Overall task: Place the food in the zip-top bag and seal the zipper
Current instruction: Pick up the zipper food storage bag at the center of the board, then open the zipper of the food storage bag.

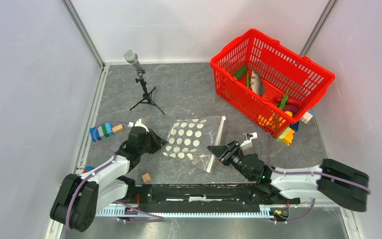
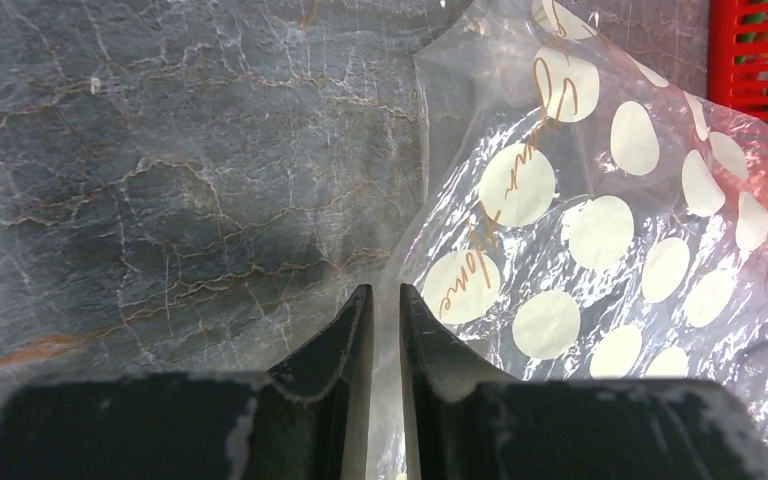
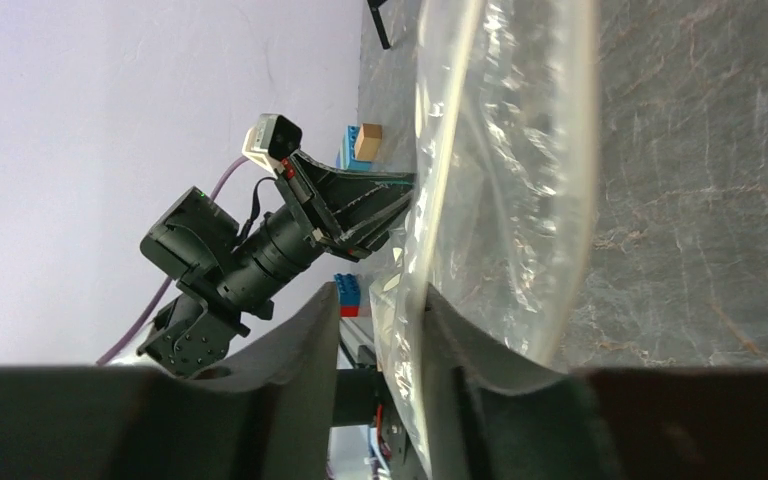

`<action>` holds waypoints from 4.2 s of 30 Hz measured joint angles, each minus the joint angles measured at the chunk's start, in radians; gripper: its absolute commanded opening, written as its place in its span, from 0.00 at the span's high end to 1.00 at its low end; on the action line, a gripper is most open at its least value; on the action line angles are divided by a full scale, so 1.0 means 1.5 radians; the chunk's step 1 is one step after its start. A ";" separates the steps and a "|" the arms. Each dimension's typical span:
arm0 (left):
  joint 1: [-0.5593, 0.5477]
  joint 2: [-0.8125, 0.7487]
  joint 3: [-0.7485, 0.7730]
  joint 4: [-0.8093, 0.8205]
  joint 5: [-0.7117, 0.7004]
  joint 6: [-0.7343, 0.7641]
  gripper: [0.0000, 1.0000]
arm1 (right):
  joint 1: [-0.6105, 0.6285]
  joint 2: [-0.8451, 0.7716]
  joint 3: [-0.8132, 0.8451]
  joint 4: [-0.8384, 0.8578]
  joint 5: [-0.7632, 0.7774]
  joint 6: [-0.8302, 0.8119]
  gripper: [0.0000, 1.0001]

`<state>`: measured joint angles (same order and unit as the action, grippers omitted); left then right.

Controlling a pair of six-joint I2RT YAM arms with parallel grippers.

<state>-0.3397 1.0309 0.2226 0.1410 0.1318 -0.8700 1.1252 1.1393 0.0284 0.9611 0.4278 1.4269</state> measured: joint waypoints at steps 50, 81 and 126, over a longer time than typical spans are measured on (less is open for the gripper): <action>-0.434 0.067 0.596 -0.450 -0.188 0.174 0.33 | 0.153 -0.171 0.247 -0.522 0.089 -0.527 1.00; -0.490 0.168 0.620 -0.563 -0.309 0.169 0.38 | 0.227 -0.088 0.326 -0.515 0.166 -0.587 1.00; -0.491 0.120 0.610 -0.562 -0.332 0.197 0.92 | 0.203 -0.205 0.315 -0.568 0.236 -0.561 0.39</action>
<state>-1.0756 1.2102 1.1370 -0.7025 -0.3660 -0.5739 1.4300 0.8318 0.5007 0.1089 0.7818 0.5850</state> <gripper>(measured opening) 0.087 0.583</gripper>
